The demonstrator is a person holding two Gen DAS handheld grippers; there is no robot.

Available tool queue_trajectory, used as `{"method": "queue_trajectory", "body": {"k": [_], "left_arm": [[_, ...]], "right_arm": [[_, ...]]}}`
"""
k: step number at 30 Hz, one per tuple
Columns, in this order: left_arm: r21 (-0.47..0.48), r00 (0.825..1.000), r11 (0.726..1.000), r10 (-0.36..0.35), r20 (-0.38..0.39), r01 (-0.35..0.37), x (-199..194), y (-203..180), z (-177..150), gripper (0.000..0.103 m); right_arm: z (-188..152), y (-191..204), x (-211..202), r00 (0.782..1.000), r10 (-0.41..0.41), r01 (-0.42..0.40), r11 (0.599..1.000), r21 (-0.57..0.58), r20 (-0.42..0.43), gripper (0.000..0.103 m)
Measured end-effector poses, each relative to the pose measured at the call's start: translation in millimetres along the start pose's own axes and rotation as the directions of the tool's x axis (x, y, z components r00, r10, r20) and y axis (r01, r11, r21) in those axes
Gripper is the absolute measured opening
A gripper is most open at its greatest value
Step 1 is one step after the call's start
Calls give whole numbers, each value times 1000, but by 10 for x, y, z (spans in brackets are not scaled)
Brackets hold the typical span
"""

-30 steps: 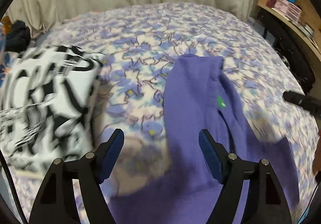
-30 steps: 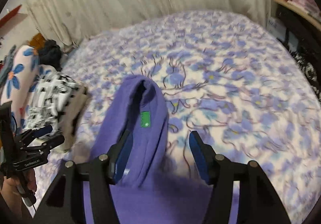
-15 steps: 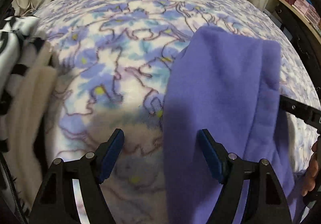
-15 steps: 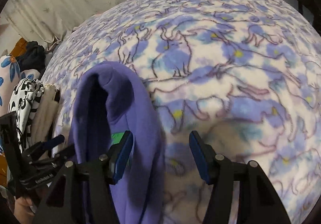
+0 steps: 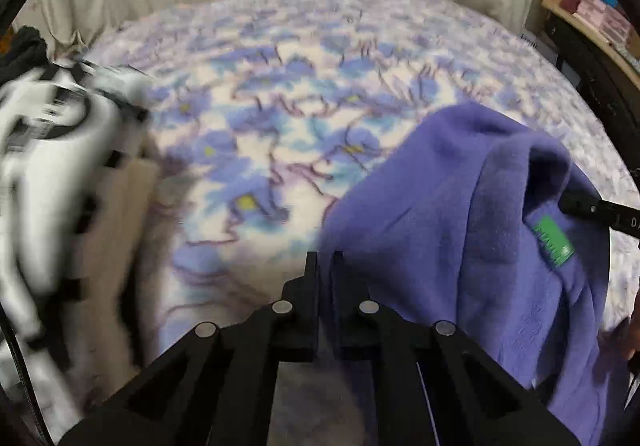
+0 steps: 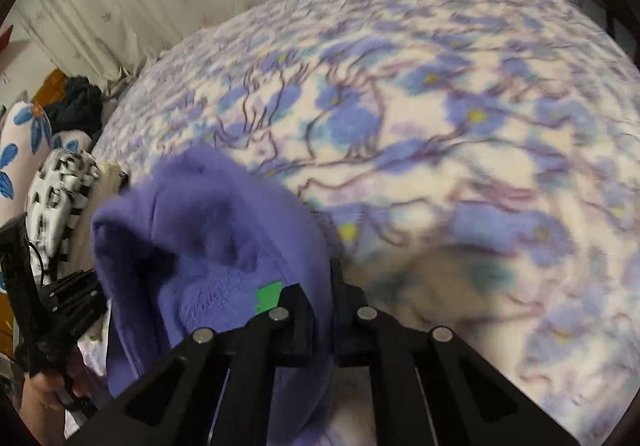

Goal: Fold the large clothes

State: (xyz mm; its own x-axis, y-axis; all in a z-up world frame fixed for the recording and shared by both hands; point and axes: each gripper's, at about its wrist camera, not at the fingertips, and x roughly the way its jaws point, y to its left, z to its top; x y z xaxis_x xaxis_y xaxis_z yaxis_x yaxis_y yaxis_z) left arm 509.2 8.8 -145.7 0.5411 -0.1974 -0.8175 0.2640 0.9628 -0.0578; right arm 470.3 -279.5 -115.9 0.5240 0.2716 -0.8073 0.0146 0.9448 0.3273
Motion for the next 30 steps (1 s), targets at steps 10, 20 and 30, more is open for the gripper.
{"method": "queue_trajectory", "body": {"k": [10,20,30], "left_arm": [[75,992,997,-3,124,-7,-1378,-85,-265,2],[84,982,992,-106,156,93,-2272,-67,-1540,2],[63,994,994,-97,59,93,-2362,-95,-2671,3]], "right_arm": [[-424,486,-1180,978,28,5,988,-157,205,5],[-1724,790,-1995,947,16,115,917,-382,322,8],[-2705,409,-2171,979,-77,141,926,-349,191,38]]}}
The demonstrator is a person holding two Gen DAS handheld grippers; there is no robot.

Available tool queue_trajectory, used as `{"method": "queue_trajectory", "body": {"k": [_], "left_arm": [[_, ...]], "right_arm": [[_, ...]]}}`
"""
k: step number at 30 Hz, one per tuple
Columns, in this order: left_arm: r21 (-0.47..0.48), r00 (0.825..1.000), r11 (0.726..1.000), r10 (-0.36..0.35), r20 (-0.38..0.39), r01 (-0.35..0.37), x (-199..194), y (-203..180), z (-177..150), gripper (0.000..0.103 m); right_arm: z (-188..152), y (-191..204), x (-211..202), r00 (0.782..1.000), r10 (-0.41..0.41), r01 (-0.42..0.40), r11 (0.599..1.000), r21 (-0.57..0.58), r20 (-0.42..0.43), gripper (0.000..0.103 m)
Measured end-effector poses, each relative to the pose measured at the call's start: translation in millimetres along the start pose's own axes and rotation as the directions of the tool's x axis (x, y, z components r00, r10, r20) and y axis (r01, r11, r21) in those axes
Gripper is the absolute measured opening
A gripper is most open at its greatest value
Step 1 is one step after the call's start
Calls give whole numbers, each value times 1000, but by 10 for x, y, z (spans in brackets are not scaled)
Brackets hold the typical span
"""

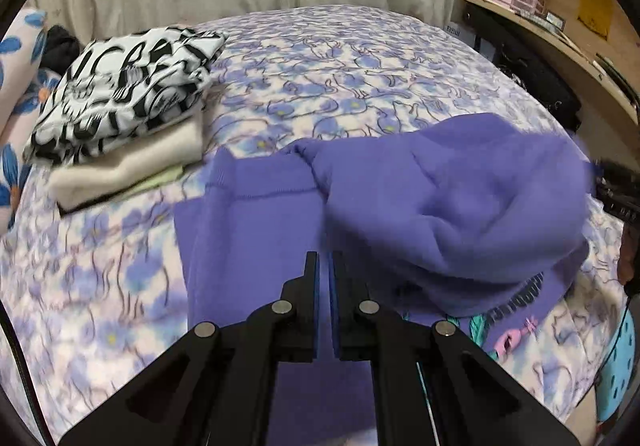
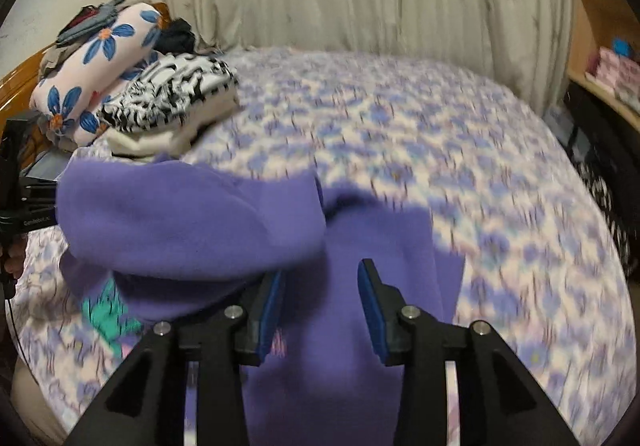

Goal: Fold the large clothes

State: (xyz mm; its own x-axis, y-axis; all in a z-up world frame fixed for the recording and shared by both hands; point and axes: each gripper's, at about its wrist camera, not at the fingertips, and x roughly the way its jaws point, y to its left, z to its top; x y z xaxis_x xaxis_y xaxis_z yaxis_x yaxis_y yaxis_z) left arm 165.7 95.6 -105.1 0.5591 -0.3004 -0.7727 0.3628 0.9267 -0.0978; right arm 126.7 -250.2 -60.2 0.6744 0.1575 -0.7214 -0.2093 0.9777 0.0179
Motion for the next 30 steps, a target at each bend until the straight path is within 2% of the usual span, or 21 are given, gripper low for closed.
{"method": "queue_trajectory", "body": {"k": [4,6,9,10,11,12,13,17,20,21,24,25,27,30], "left_arm": [[-44,1000,999,-20,-5,20,-148,75,-150,3],[-69,998,996,-65,-25,63,-196,91,-217,3],[-107,990,987,-129,-59,122,-204,77,-267,15],[-119,988,984,-143,-65,135,-201,67,-273,26],[-135,984,979,-161,-75,150,-195,55,-272,41],[-151,981,975,-176,-81,163,-190,50,-268,50],[-170,977,969,-194,-84,178,-182,40,-267,65],[-237,944,927,-319,-88,291,-120,1,-207,67],[-293,905,885,-409,-117,362,-7,-40,-139,67],[-311,890,870,-437,-132,382,46,-61,-116,67],[-344,858,842,-488,-158,416,195,-128,-37,67],[-355,850,833,-502,-158,425,237,-144,-11,67],[-366,828,814,-535,-168,452,328,-186,44,67],[-373,813,807,-550,-189,459,471,-249,116,67]], "right_arm": [[-187,-15,-127,999,44,-44,997,71,-5,38],[-245,24,-174,997,70,-68,993,99,-14,38],[-256,75,-162,991,127,-120,982,147,-41,41],[-260,101,-148,985,164,-151,972,182,-59,44],[-264,112,-137,979,192,-174,962,209,-66,50],[-268,116,-121,968,242,-217,942,255,-72,55],[-267,122,-109,957,282,-250,924,290,-71,56],[-266,152,-44,924,375,-319,859,401,-69,60],[-275,166,42,897,439,-358,796,488,-58,73],[-283,156,93,882,468,-373,760,533,-50,73],[-297,123,243,843,537,-396,666,632,-39,75],[-310,112,320,825,563,-398,624,672,-35,76],[-328,108,424,810,586,-392,581,714,-32,79],[-331,120,552,794,607,-389,550,739,-35,79]]}}
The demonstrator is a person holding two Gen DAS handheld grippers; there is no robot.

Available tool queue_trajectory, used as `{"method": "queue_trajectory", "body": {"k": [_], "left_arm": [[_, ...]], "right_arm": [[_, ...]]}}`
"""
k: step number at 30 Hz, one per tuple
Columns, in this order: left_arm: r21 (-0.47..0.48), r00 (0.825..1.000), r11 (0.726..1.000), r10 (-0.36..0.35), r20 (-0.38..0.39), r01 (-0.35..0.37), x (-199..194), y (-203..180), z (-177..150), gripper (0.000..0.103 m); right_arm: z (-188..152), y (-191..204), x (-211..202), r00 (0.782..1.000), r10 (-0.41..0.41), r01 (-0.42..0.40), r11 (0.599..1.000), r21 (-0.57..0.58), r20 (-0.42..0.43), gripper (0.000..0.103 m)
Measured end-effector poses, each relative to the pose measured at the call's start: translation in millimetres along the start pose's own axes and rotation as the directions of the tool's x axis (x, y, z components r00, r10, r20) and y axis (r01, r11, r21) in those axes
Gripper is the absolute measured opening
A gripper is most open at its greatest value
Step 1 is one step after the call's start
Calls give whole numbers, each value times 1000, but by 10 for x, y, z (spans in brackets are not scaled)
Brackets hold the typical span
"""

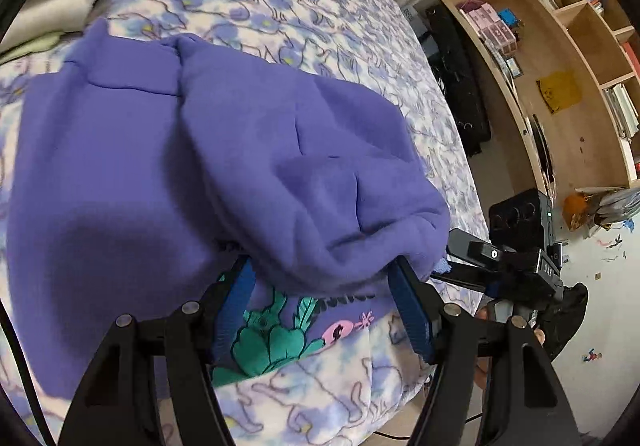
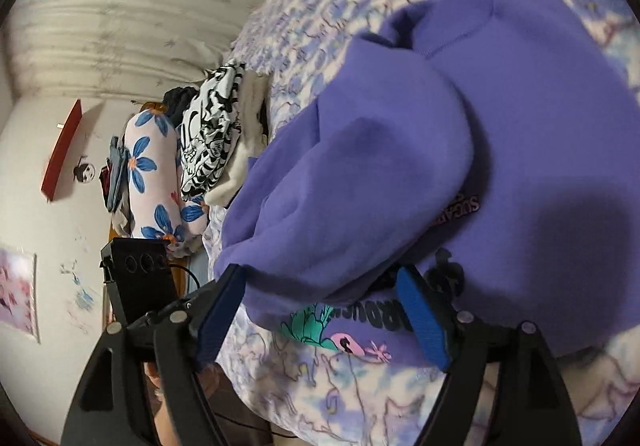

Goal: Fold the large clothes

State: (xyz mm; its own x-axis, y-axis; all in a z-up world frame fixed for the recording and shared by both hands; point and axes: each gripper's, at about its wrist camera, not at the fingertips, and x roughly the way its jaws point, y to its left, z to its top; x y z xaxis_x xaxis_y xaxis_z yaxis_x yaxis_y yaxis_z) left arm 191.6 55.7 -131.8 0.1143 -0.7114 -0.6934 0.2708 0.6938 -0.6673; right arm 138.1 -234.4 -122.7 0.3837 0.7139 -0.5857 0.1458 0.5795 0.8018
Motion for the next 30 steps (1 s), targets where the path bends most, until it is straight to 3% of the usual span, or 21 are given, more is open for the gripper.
{"method": "queue_trajectory", "body": {"k": [5,9,14,18,19,20,23,25,27,30], "left_arm": [[13,993,993,-113,28,113,-73,-27,90,67],[37,988,987,-154,11,153,-119,-16,153,68],[-14,993,995,-101,-58,100,90,141,254,68],[-9,995,999,-39,-88,38,324,154,327,68],[7,998,1000,-13,-69,14,336,124,350,67],[24,999,1000,6,-47,-4,335,92,373,58],[107,992,989,93,80,-102,250,-59,454,34],[150,980,979,110,164,-135,162,-151,507,26],[209,956,960,129,263,-187,82,-248,538,23],[257,900,932,134,414,-257,17,-274,495,22]], "right_arm": [[62,2,47,997,70,-69,997,24,-13,79],[135,-17,62,996,86,-85,995,46,-15,81],[286,-25,169,996,84,-83,995,59,-14,81],[392,-24,345,1000,-1,2,999,40,-15,81],[407,-5,361,1000,-13,14,1000,17,-9,81],[434,82,377,999,-47,48,998,-43,14,75],[512,372,383,991,-110,126,966,-227,82,41],[575,556,350,984,-109,149,939,-310,144,30],[598,736,321,962,-112,209,889,-407,250,21],[542,892,329,913,-101,312,796,-518,394,19]]}}
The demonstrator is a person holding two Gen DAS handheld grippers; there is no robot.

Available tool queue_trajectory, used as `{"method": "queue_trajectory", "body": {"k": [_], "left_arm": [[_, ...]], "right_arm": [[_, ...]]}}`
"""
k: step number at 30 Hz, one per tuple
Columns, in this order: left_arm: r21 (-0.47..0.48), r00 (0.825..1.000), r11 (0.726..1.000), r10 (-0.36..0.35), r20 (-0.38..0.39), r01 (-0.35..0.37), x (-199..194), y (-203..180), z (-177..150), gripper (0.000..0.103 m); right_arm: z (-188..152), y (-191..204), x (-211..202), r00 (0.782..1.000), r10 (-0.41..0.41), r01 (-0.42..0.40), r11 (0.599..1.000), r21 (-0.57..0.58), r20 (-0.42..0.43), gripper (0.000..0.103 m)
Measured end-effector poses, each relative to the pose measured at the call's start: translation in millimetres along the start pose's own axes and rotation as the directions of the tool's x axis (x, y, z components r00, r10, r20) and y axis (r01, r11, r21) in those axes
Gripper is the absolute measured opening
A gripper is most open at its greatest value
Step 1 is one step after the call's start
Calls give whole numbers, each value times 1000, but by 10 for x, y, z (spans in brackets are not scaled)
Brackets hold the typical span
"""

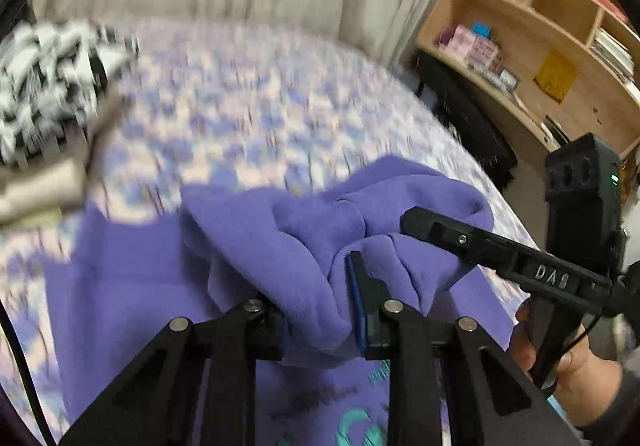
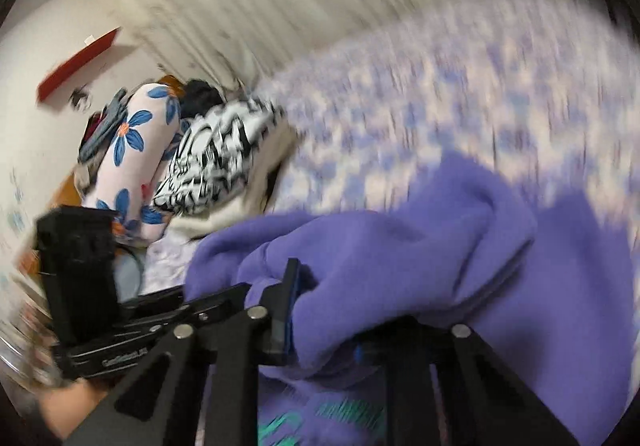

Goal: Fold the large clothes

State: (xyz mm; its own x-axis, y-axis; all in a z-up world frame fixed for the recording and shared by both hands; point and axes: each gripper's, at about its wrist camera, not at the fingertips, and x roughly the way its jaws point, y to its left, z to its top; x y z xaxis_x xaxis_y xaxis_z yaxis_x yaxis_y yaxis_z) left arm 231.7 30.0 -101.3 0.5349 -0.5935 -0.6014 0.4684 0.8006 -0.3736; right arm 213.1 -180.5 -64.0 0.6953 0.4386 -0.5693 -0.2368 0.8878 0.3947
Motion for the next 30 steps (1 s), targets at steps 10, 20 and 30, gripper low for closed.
{"method": "queue_trajectory", "body": {"k": [10,20,30], "left_arm": [[-84,990,995,-63,-123,53,-108,132,-573,21],[-259,957,963,-141,-255,73,-179,125,-1402,16],[-154,971,987,6,-238,-44,-315,-105,-1446,33]], "right_arm": [[-671,-131,-98,982,81,-80,997,14,-172,20],[-1461,-289,-320,937,133,-63,974,216,-324,13],[-1374,21,-488,952,-55,83,993,82,-300,26]]}}
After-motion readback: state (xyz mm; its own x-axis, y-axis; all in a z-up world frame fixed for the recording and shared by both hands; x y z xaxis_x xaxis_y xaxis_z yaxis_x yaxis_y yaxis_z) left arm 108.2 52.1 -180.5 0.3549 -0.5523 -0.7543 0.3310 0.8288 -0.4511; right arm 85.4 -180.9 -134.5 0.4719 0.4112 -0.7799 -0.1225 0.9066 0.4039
